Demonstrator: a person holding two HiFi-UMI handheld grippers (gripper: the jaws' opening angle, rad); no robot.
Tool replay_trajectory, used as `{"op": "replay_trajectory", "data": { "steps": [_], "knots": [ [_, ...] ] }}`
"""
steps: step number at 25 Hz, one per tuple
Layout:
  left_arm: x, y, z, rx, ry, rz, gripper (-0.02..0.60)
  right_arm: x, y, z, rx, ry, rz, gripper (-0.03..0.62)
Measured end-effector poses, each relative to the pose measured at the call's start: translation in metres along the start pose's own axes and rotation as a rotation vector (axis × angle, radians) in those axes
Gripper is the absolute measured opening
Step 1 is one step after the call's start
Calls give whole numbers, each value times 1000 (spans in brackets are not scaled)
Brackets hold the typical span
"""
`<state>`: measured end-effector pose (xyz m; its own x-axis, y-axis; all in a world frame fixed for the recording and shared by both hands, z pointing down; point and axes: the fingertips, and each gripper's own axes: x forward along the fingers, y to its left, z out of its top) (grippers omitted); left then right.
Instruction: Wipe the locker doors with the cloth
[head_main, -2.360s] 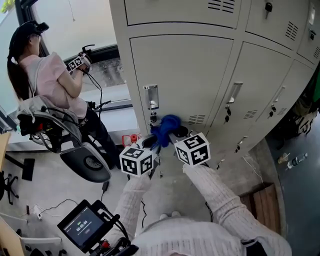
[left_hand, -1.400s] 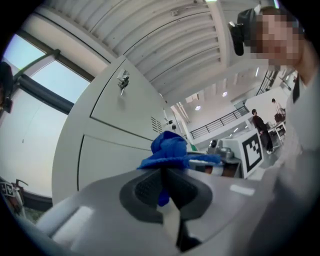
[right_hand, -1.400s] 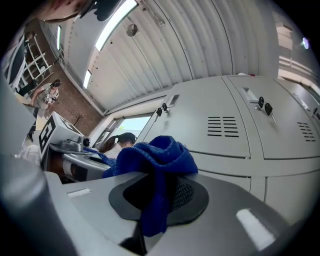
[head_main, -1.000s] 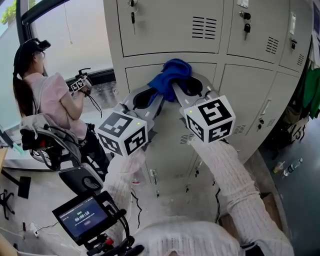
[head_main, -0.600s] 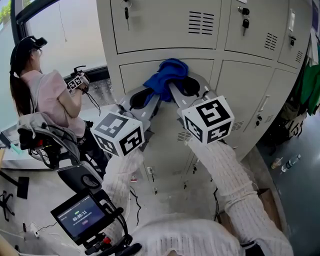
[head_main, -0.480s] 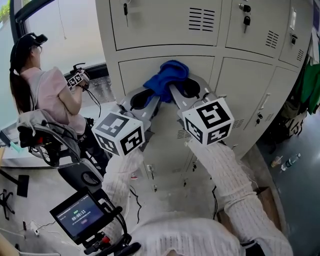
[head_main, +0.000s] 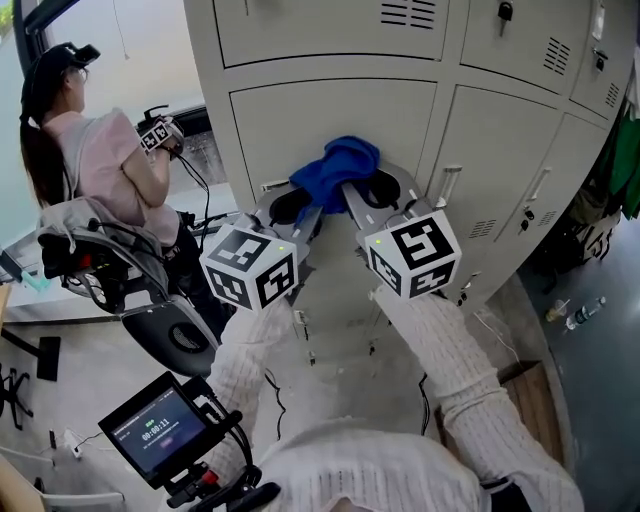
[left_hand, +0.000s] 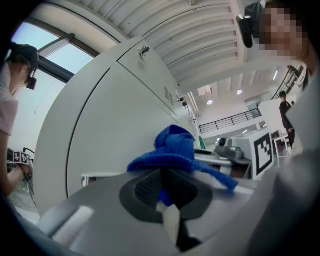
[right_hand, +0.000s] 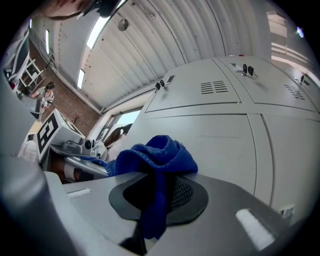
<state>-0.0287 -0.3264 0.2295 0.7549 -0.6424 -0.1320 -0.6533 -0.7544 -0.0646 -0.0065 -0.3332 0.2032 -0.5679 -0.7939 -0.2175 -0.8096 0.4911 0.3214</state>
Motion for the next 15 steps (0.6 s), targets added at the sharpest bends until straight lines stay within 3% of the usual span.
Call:
{"op": "replay_trajectory", "data": {
  "steps": [6,11,13,15],
  "knots": [
    [-16,-2,-38,-45,74,-2,3,-5,23,-33,15,73,-25,46],
    [-2,-18,-71,120,177,37,3,-20,13,-86,85,147,-35,46],
    [15,-24,-82,134,189,32,3,-25,0,-111,110,176,-38,46],
    [22,-27,-91,99,187,23,3,-27,-5,-128,122,200,-36,46]
  ]
}}
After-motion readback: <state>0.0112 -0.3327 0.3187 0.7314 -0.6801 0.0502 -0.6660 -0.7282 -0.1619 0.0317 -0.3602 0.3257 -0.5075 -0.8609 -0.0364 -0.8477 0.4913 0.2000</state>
